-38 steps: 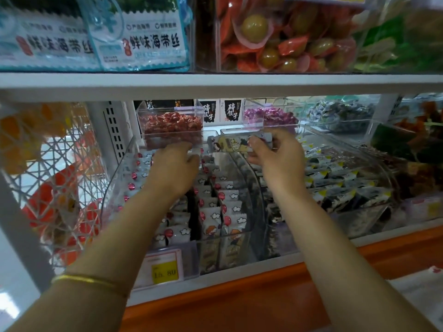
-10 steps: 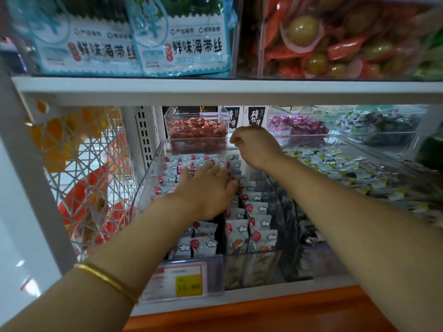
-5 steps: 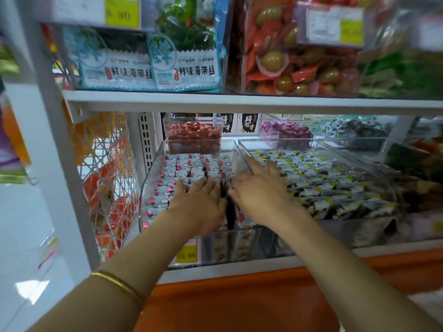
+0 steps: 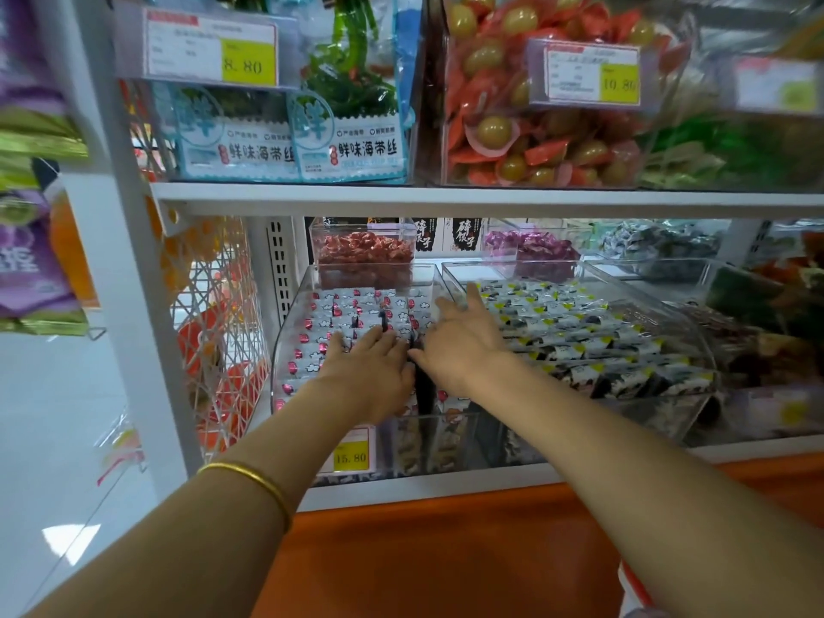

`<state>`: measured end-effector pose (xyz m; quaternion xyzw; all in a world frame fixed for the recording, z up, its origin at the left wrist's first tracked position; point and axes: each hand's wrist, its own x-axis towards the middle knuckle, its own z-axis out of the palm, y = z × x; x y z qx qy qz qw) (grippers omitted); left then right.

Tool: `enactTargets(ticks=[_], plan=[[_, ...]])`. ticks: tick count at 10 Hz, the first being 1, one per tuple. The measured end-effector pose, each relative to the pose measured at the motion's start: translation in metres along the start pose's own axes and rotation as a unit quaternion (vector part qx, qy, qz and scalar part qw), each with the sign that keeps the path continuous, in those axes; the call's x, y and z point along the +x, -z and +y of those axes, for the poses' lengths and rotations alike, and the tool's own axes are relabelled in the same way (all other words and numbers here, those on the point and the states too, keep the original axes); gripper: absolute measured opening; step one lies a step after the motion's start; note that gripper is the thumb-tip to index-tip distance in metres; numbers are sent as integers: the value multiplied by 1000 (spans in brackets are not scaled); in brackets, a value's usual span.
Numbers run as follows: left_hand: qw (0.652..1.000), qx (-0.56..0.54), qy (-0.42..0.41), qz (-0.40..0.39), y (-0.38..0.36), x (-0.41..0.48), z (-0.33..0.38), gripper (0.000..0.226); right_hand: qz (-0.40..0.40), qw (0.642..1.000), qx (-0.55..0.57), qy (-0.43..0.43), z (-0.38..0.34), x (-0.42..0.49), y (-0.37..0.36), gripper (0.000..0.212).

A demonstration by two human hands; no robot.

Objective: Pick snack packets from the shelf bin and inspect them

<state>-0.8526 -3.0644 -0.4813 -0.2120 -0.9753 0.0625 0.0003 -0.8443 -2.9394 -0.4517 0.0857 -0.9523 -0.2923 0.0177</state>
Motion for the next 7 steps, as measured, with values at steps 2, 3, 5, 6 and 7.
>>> enactTargets(ticks=[2, 3, 5, 6, 7], plan=[[999, -24, 2, 21, -4, 0, -2, 56, 57, 996, -27, 57, -1, 0, -7, 42], [999, -27, 1, 16, -6, 3, -4, 57, 65, 996, -25, 59, -1, 0, -7, 34], [996, -87, 10, 20, 6, -2, 0, 54, 193, 965, 175, -10, 8, -16, -2, 43], [981, -166, -1, 105, 22, -26, 2, 51, 293, 867, 399, -62, 20, -44, 6, 49], [897, -389, -24, 208, 40, -76, 0, 50, 353, 710, 601, -95, 40, -83, 6, 55]])
